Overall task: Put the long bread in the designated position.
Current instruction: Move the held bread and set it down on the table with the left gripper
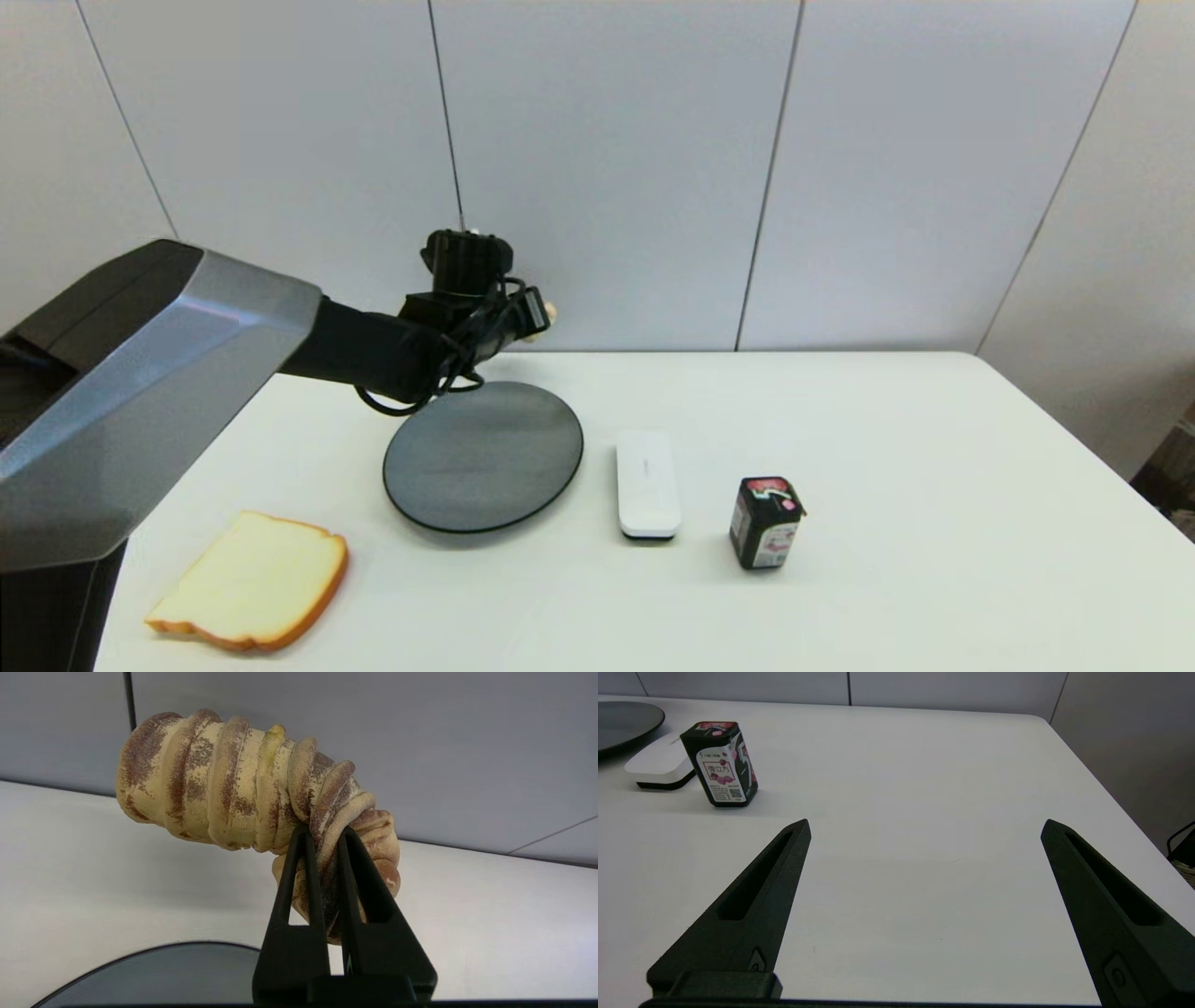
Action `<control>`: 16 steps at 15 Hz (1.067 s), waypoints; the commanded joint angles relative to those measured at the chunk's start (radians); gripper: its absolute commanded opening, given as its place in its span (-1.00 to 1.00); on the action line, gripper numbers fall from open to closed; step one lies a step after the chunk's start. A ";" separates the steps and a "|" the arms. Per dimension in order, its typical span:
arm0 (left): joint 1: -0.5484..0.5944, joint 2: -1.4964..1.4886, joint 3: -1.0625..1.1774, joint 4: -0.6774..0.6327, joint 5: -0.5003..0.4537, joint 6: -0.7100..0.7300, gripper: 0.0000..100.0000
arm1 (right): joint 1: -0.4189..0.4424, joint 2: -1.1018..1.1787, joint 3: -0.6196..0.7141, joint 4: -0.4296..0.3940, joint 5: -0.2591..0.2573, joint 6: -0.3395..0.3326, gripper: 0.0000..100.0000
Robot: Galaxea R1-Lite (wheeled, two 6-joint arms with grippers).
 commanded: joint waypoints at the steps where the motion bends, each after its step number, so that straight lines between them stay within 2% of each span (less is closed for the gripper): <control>1: -0.005 0.095 -0.029 -0.075 0.045 0.006 -1.00 | 0.000 0.001 0.000 0.000 0.000 -0.001 1.00; 4: -0.005 0.121 -0.026 -0.075 0.130 0.003 -1.00 | 0.000 0.001 0.000 0.000 0.000 -0.001 1.00; 8: -0.004 0.132 -0.027 -0.070 0.151 -0.001 -1.00 | 0.000 0.001 0.000 0.000 0.002 -0.001 1.00; 16: -0.007 0.083 -0.015 -0.012 0.271 -0.050 -1.00 | 0.000 0.001 0.000 0.000 0.000 -0.001 1.00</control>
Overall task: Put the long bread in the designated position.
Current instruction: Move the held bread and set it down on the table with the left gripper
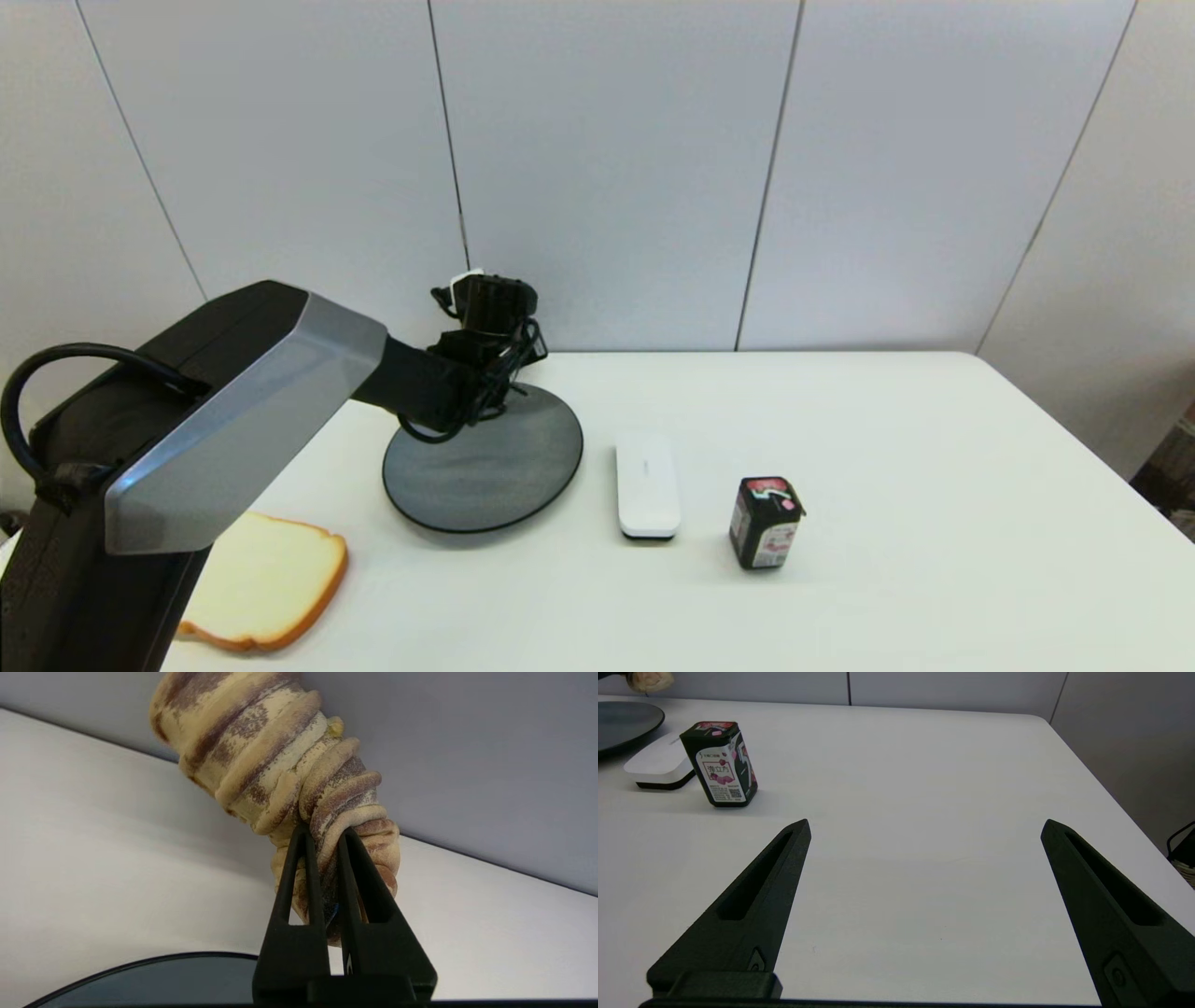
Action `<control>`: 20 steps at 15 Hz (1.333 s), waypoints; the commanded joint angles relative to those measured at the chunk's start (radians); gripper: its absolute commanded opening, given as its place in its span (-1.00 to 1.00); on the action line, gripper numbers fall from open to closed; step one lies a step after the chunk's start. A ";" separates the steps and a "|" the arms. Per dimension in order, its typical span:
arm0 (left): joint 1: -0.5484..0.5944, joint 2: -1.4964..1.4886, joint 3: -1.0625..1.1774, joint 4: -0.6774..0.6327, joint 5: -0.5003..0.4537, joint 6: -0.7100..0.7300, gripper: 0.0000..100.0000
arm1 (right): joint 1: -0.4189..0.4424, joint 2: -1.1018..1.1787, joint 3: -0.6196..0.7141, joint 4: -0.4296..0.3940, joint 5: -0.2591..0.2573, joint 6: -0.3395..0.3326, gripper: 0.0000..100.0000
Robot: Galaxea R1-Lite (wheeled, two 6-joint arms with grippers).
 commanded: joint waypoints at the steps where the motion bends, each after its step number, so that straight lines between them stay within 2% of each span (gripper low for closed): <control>1: -0.002 -0.051 0.008 0.017 0.029 -0.009 -1.00 | 0.000 0.001 0.000 0.000 0.000 -0.001 1.00; 6: -0.025 -0.089 0.037 0.013 0.062 -0.043 -1.00 | 0.000 0.001 0.000 0.000 0.000 -0.001 1.00; 14: -0.039 -0.010 -0.013 0.008 0.154 -0.196 -1.00 | 0.000 0.001 0.000 0.000 0.000 -0.001 1.00; 20: -0.050 0.032 -0.050 0.011 0.189 -0.230 -1.00 | 0.000 0.001 0.000 0.000 0.000 -0.001 1.00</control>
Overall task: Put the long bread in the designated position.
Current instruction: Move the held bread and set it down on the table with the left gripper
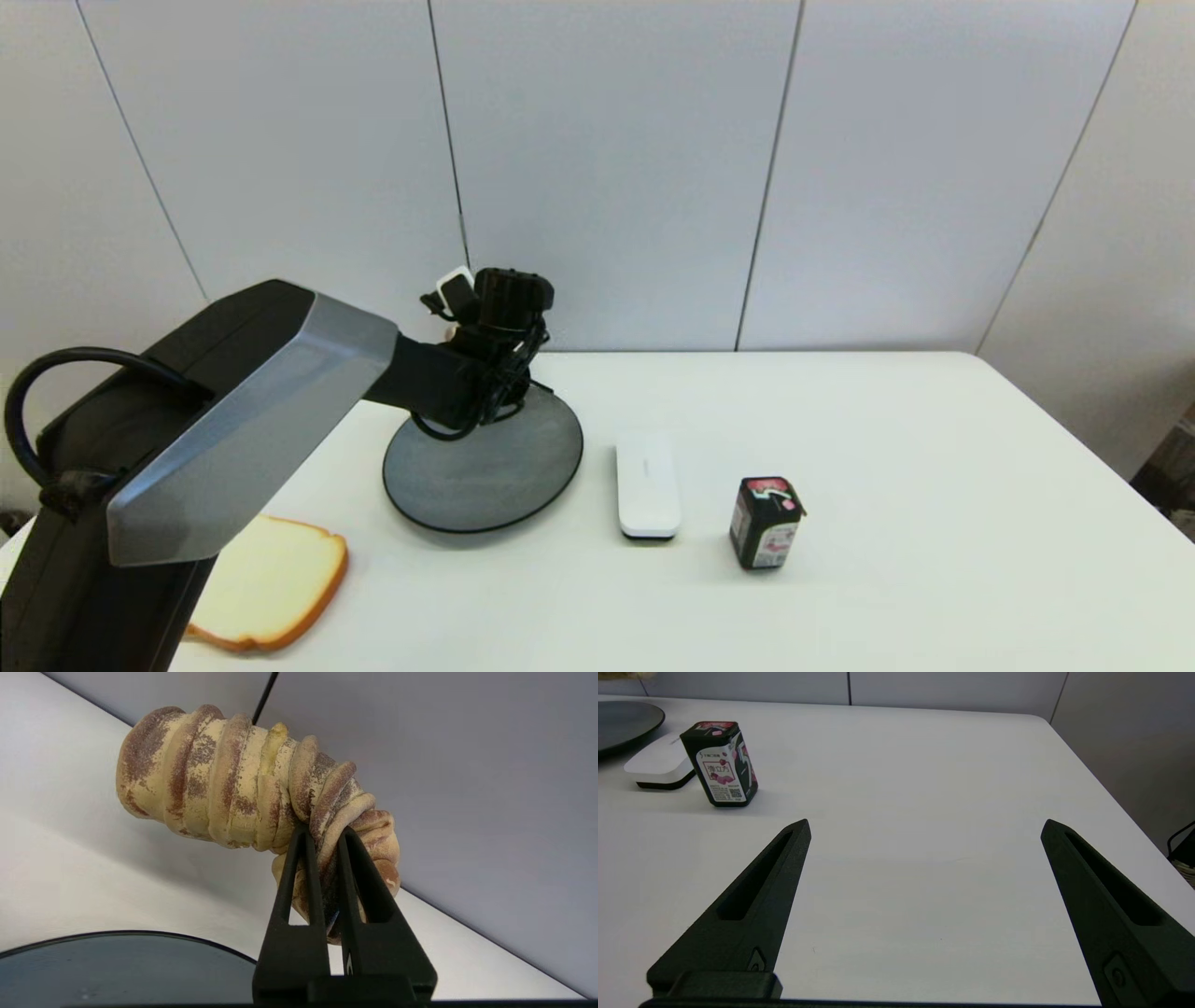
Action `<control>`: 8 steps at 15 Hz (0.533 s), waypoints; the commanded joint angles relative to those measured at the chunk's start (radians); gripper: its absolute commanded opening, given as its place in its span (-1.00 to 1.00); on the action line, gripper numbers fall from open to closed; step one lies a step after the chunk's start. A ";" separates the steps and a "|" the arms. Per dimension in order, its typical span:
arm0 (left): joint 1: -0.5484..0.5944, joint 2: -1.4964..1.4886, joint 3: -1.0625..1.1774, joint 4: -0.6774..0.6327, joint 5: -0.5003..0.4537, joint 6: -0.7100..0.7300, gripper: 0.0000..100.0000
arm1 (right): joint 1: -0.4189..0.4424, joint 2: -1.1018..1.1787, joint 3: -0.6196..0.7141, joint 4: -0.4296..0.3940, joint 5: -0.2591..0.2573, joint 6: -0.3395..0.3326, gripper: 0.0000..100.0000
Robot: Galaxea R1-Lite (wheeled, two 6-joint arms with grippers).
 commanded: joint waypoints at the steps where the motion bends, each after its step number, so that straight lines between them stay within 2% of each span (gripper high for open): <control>1: -0.007 0.030 -0.006 -0.003 0.034 -0.029 -1.00 | 0.000 0.001 -0.002 0.000 0.001 -0.001 1.00; 8: -0.011 0.040 -0.007 -0.003 0.048 -0.062 -1.00 | 0.000 0.001 0.000 0.000 0.001 -0.001 1.00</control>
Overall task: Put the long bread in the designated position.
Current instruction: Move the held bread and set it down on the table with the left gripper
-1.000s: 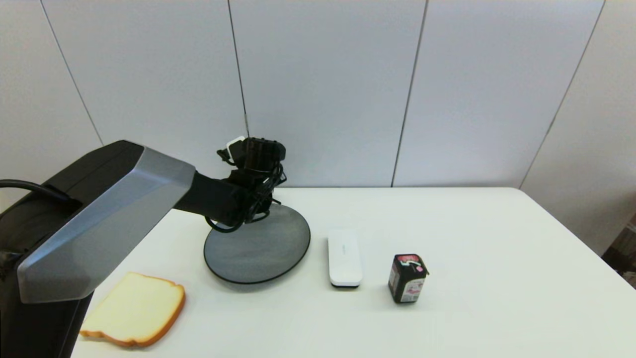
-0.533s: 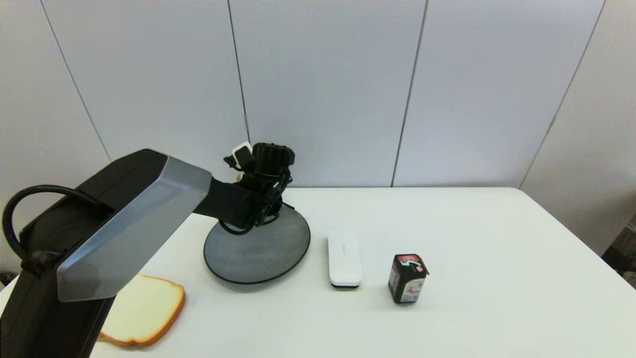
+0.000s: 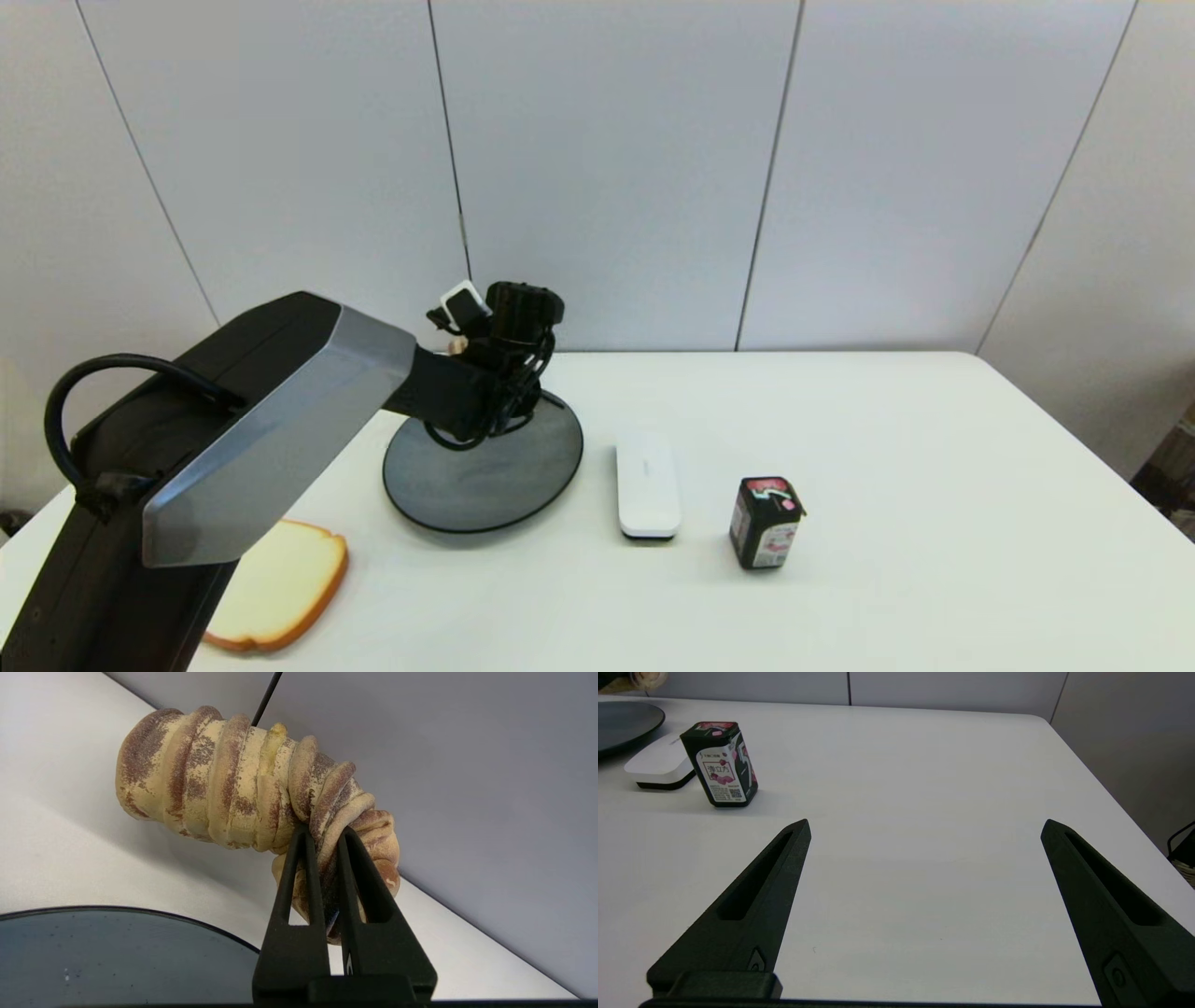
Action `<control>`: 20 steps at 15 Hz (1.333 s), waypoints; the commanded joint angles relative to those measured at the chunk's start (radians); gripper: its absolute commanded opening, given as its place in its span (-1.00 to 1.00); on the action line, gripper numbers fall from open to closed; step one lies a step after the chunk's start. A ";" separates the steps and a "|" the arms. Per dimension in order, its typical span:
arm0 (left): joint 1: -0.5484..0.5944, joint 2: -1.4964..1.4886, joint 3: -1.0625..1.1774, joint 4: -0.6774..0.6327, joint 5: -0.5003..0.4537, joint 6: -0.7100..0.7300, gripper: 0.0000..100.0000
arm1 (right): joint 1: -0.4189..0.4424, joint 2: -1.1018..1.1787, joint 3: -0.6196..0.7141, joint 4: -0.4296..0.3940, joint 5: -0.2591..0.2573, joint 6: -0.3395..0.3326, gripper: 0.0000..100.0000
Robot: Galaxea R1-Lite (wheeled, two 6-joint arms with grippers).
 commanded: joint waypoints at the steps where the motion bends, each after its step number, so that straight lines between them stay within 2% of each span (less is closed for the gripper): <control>1: 0.001 0.007 -0.001 -0.001 0.004 -0.007 -1.00 | 0.000 0.001 0.000 0.000 0.001 -0.001 1.00; 20: -0.006 -0.010 0.035 0.002 0.040 -0.038 -1.00 | 0.000 0.001 0.000 0.000 0.001 -0.001 1.00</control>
